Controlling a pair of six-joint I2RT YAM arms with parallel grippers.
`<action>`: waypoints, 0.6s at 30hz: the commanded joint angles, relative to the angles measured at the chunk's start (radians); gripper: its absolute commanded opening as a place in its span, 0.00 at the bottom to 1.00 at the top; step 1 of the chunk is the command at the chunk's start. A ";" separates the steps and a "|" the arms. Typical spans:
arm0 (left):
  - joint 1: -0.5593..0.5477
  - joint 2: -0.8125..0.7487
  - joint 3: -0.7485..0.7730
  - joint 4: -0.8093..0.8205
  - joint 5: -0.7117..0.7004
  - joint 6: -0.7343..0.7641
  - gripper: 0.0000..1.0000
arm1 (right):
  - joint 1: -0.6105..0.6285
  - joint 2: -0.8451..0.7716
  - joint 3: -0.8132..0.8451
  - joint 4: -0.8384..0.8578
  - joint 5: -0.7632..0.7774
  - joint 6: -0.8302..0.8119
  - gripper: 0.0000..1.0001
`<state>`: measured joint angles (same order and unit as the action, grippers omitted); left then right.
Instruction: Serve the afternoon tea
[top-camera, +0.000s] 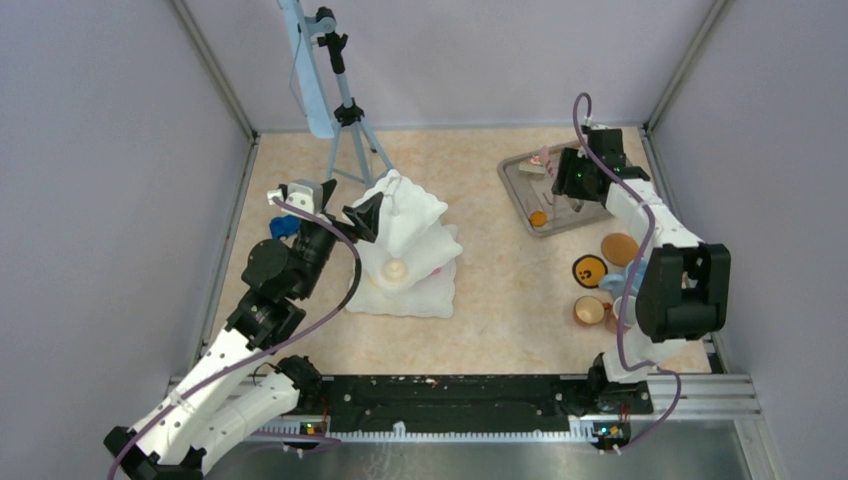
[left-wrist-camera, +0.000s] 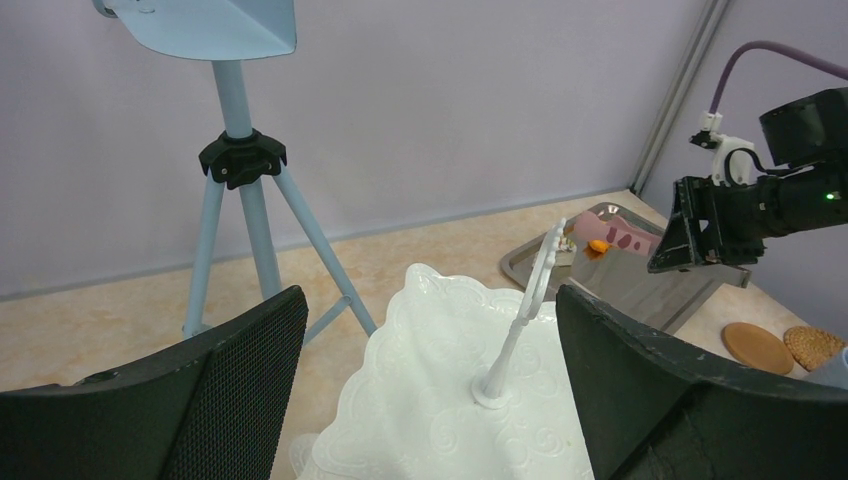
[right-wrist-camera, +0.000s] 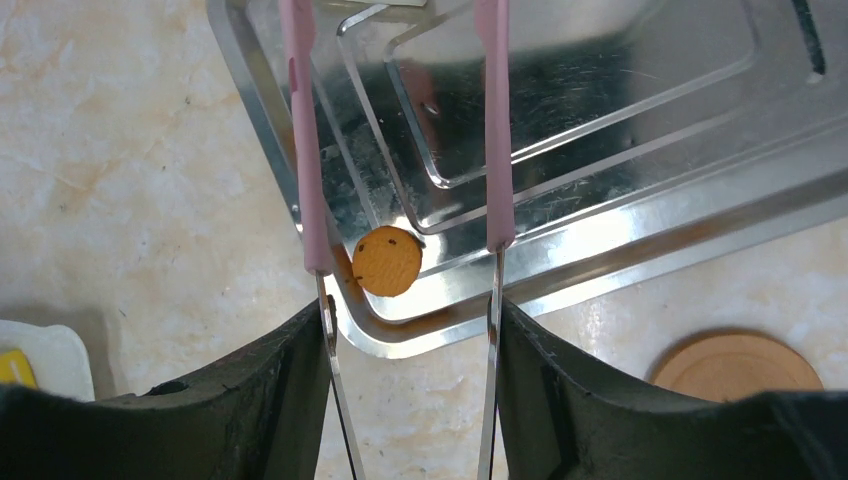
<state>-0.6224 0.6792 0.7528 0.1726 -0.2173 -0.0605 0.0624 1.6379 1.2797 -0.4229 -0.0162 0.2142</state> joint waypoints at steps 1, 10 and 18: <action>0.004 0.007 0.012 0.036 0.021 -0.016 0.99 | -0.022 0.071 0.114 -0.034 -0.107 -0.023 0.55; 0.004 0.009 0.014 0.036 0.027 -0.017 0.99 | -0.032 0.149 0.138 0.037 -0.143 -0.116 0.57; 0.004 0.019 0.016 0.035 0.032 -0.017 0.99 | -0.030 0.161 0.126 0.085 -0.134 -0.143 0.59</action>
<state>-0.6224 0.6945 0.7528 0.1730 -0.1978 -0.0711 0.0368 1.7885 1.3636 -0.4129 -0.1440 0.1059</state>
